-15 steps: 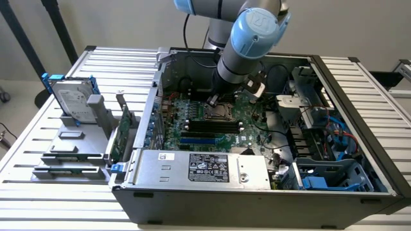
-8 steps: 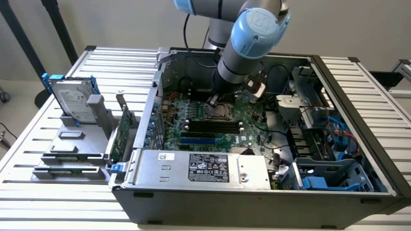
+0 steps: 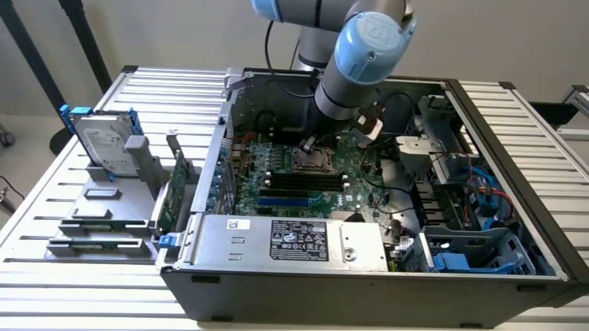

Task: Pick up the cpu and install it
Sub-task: 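Install the first cpu locking lever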

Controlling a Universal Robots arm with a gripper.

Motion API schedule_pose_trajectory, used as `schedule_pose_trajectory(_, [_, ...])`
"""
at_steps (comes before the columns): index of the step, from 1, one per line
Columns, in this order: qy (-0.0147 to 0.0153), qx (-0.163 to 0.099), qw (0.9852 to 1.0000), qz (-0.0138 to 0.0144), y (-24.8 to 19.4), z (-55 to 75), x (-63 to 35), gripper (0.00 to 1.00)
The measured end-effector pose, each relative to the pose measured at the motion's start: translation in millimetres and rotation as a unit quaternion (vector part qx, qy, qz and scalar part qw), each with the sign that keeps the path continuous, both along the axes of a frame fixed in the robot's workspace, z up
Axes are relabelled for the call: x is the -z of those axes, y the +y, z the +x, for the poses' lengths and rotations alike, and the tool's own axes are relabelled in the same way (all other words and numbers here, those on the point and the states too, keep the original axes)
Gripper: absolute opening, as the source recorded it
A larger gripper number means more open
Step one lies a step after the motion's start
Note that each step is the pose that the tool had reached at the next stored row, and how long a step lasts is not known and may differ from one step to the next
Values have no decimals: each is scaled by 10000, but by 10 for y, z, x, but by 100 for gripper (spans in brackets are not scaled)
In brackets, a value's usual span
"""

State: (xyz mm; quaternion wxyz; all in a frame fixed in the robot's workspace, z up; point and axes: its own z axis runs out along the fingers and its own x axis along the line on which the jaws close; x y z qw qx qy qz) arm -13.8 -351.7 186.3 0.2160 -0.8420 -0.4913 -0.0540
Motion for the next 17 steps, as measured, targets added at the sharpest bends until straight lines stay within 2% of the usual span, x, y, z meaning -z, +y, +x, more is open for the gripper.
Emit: schedule_pose_trajectory(17, [0,1,10000,4,0,134,18,11])
